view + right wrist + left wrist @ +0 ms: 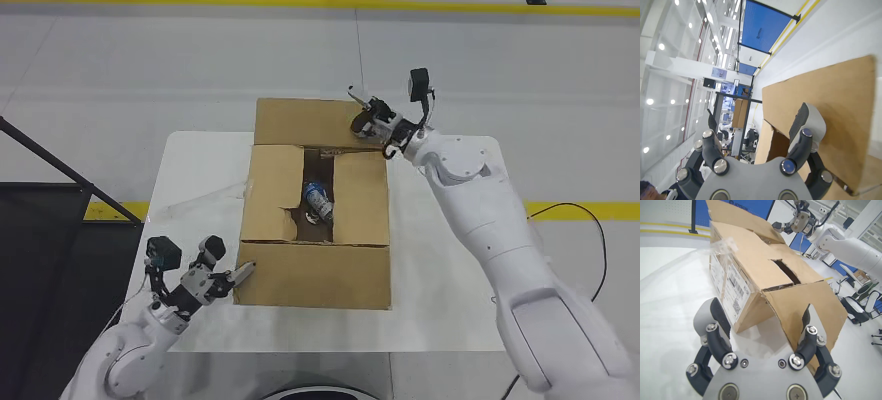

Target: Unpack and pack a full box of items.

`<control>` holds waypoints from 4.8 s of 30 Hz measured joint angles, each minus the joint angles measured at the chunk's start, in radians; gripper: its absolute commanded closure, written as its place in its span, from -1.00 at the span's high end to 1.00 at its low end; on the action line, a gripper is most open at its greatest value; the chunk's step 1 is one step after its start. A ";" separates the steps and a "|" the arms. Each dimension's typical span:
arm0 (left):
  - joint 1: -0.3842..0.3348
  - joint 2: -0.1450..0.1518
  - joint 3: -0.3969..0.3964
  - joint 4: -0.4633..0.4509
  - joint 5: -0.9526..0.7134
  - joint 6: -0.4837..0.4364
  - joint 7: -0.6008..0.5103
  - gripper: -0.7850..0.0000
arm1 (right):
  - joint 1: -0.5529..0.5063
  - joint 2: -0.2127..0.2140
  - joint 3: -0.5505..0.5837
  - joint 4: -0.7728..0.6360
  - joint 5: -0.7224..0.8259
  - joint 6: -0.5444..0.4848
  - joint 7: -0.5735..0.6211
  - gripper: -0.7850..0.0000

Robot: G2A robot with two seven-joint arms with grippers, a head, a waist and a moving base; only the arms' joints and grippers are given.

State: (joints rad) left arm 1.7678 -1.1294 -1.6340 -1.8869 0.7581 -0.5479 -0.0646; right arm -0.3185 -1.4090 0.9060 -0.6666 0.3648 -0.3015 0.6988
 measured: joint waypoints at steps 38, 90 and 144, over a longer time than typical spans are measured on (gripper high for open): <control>-0.147 -0.028 0.095 0.099 0.071 0.357 0.013 1.00 | -0.131 -0.023 -0.064 -0.250 0.022 0.280 0.196 1.00; -0.052 -0.031 -0.017 -0.053 -0.008 0.280 0.044 1.00 | -0.117 -0.115 -0.118 -0.467 -0.074 0.162 0.152 1.00; 0.092 -0.040 -0.206 -0.248 -0.101 0.285 0.059 1.00 | -0.665 0.086 0.378 -1.187 -0.429 0.043 0.346 1.00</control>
State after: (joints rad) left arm 1.8595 -1.1695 -1.8399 -2.1349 0.6569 -0.2628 -0.0057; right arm -0.9839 -1.3229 1.2835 -1.8541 -0.0646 -0.2590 1.0449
